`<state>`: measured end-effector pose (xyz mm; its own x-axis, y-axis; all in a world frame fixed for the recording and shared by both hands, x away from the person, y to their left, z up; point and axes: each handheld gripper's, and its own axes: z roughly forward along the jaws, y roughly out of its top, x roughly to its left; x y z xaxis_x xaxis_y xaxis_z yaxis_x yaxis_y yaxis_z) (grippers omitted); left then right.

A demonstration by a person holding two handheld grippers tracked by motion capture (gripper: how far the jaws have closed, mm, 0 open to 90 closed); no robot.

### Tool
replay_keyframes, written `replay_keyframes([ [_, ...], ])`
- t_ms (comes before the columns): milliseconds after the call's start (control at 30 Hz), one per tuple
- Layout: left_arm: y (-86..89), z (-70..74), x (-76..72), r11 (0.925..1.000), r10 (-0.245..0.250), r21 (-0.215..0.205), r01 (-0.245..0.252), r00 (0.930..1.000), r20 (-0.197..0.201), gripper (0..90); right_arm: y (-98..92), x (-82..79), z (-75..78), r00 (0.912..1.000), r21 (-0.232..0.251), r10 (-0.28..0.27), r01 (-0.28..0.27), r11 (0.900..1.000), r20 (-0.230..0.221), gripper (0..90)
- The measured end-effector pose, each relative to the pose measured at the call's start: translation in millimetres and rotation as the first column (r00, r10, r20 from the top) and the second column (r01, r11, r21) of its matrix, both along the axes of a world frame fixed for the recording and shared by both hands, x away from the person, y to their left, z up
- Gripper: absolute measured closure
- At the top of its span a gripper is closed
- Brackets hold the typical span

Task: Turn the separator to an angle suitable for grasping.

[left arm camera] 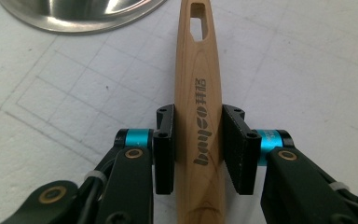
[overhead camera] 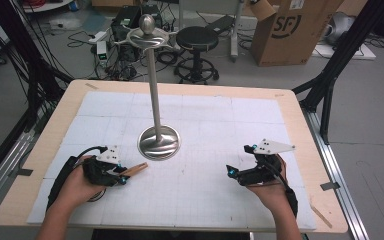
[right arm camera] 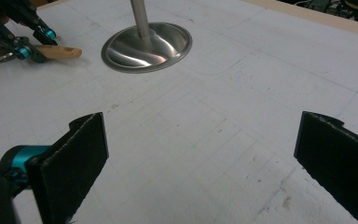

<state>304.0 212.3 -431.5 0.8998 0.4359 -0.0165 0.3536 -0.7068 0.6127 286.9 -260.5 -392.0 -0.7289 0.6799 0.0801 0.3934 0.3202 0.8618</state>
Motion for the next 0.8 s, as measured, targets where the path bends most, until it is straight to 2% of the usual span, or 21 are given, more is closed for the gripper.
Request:
replay_keyframes([
  [200,-14.6,1.7,-0.7,0.999,-0.043,0.004,0.043,0.9991,0.003,67.4,2.4,-0.1,-1.2,1.0,-0.004,0.003,-0.003,1.0,-0.004,1.7],
  [400,-26.3,3.4,1.1,0.998,-0.06,-0.021,0.06,0.9982,-0.002,67.4,1.3,-0.3,-1.4,1.0,0.0,0.005,-0.005,1.0,-0.004,1.7],
  [500,-34.4,5.5,2.7,0.9968,-0.078,-0.015,0.078,0.9969,-0.001,67.4,-0.7,-0.8,-1.7,1.0,0.004,-0.001,0.001,1.0,-0.006,1.7],
  [600,-46.8,5.2,3.9,0.9953,-0.095,-0.022,0.095,0.9955,-0.003,67.4,-2.7,-1.0,-2.1,0.9999,0.006,-0.006,0.006,1.0,-0.009,1.7],
  [700,-63.1,5.6,6.2,0.992,-0.126,-0.001,0.126,0.992,-0.001,67.4,-2.8,-0.6,-2.2,1.0,0.009,-0.006,0.006,1.0,-0.006,1.7],
  [800,-80.9,7.3,8.1,0.987,-0.161,0.001,0.161,0.987,0.001,67.4,-2.2,-0.2,-2.2,1.0,0.006,-0.002,0.002,1.0,-0.004,1.7],
])
